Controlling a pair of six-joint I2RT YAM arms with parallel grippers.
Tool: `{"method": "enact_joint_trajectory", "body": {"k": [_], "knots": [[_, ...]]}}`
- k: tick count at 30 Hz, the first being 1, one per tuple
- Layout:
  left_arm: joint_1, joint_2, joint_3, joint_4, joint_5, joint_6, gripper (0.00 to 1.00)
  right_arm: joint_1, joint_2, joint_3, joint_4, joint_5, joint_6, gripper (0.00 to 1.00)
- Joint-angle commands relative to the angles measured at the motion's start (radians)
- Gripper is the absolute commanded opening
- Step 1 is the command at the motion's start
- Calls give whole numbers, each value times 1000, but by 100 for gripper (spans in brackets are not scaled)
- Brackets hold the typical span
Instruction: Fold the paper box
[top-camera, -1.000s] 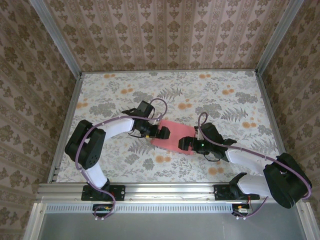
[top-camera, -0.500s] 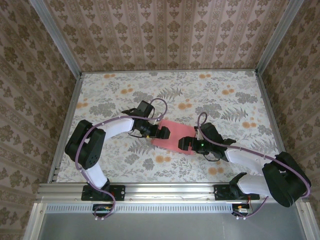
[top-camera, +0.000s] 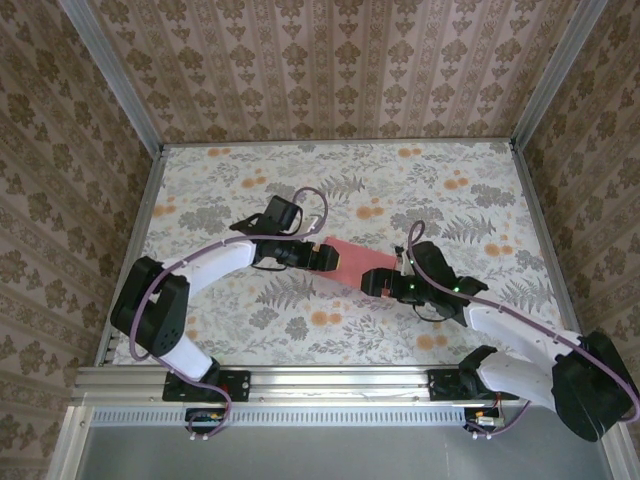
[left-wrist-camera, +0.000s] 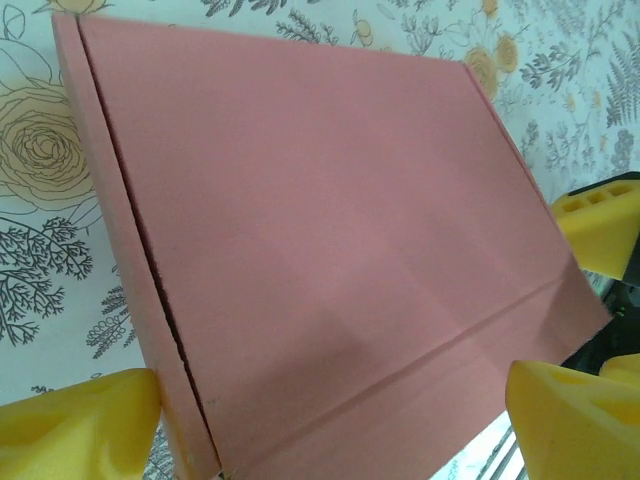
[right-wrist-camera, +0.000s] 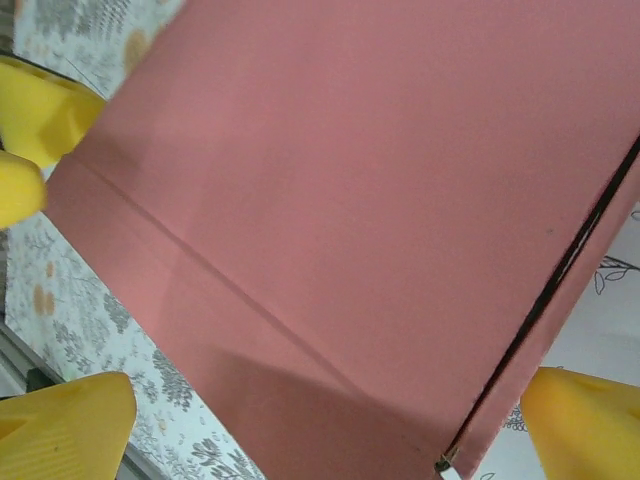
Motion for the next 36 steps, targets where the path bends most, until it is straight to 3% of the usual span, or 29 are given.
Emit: {"method": "enact_joint_trajectory", "body": {"k": [1, 17, 36], "knots": [[-10, -54, 15, -19, 51, -25, 89, -8, -52, 70, -88, 23, -23, 100], [-16, -149, 52, -131, 37, -221, 90, -23, -32, 201, -204, -5, -34, 100], [6, -98, 79, -131, 4, -220, 90, -65, 55, 207, -164, -23, -63, 100]]}}
